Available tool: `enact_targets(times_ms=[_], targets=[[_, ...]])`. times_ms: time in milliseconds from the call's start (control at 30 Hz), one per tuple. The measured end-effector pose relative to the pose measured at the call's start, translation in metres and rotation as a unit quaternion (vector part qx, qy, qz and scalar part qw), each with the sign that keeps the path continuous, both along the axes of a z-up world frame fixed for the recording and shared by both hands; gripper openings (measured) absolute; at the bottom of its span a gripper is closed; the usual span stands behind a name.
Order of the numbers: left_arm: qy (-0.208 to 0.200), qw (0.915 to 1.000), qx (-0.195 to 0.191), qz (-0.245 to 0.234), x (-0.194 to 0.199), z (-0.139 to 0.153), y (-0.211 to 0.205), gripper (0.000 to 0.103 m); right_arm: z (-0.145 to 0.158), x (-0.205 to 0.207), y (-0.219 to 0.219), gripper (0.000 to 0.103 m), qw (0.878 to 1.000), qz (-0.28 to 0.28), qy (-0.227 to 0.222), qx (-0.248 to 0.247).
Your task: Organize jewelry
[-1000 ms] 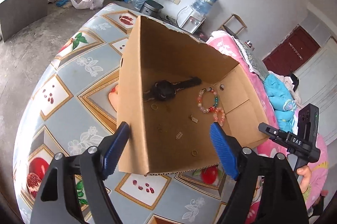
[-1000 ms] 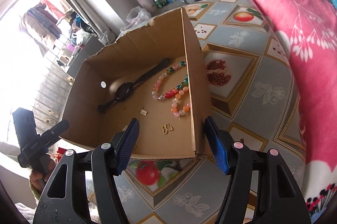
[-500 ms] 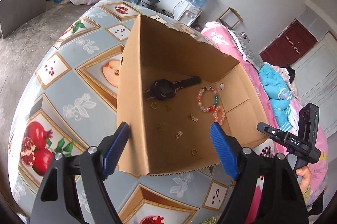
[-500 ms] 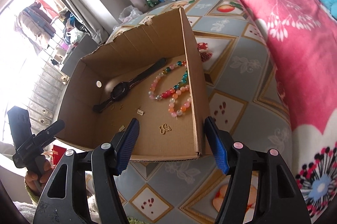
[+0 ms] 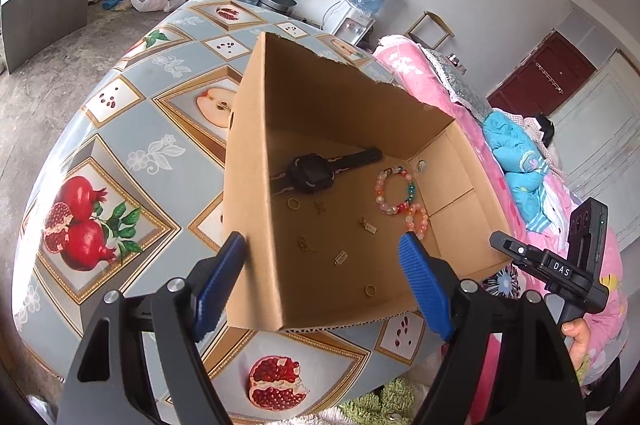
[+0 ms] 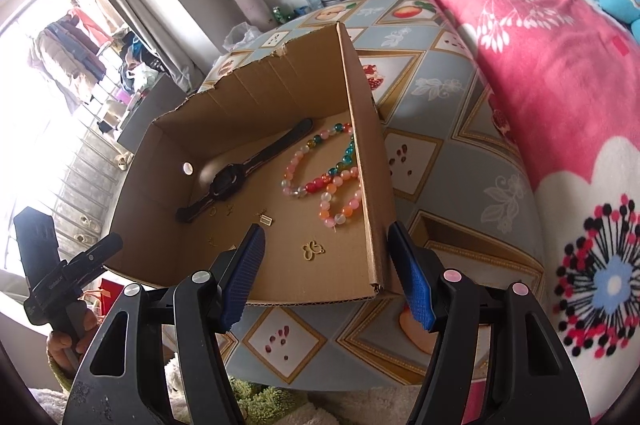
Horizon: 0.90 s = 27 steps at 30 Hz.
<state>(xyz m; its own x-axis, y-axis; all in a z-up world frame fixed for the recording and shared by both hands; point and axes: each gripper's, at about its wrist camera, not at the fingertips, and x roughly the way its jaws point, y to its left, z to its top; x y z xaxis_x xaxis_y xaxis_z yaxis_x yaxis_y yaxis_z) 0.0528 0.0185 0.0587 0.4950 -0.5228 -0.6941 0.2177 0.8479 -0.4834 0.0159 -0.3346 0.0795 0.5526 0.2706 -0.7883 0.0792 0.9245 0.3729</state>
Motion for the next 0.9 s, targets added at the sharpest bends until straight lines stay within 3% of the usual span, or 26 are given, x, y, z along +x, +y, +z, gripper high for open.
enact_targets(times_ms=[67,167,267,367,500,633,700,800,900], targets=[[-0.030,0.9989,0.029,0.020,-0.011,0.009,0.001,0.077,0.003,-0.008,-0.001,0.065,1.000,-0.011,-0.010,-0.012],[-0.094,0.9900,0.091,0.054,-0.031,0.032,0.000,0.080,0.018,-0.024,-0.005,0.067,0.996,-0.053,-0.037,-0.057],[-0.138,0.9826,0.108,0.061,-0.047,0.052,-0.009,0.094,0.041,-0.043,0.002,0.079,0.990,-0.065,-0.084,-0.090],[-0.189,0.9735,0.115,0.057,-0.061,0.071,-0.022,0.098,0.065,-0.054,0.021,0.090,0.981,-0.052,-0.138,-0.122],[-0.239,0.9565,0.149,0.077,-0.072,0.092,-0.042,0.098,0.091,-0.062,0.049,0.095,0.964,-0.032,-0.206,-0.165],[-0.290,0.9317,0.185,0.117,-0.084,0.106,-0.052,0.098,0.108,-0.067,0.064,0.095,0.946,-0.035,-0.273,-0.173],[-0.285,0.9294,0.195,0.131,-0.082,0.111,-0.053,0.098,0.113,-0.068,0.068,0.095,0.938,-0.043,-0.293,-0.180],[-0.256,0.9318,0.213,0.145,-0.078,0.108,-0.053,0.098,0.109,-0.066,0.069,0.095,0.941,-0.037,-0.291,-0.169],[-0.179,0.9501,0.216,0.137,-0.068,0.088,-0.053,0.098,0.095,-0.057,0.067,0.095,0.961,-0.011,-0.237,-0.141]])
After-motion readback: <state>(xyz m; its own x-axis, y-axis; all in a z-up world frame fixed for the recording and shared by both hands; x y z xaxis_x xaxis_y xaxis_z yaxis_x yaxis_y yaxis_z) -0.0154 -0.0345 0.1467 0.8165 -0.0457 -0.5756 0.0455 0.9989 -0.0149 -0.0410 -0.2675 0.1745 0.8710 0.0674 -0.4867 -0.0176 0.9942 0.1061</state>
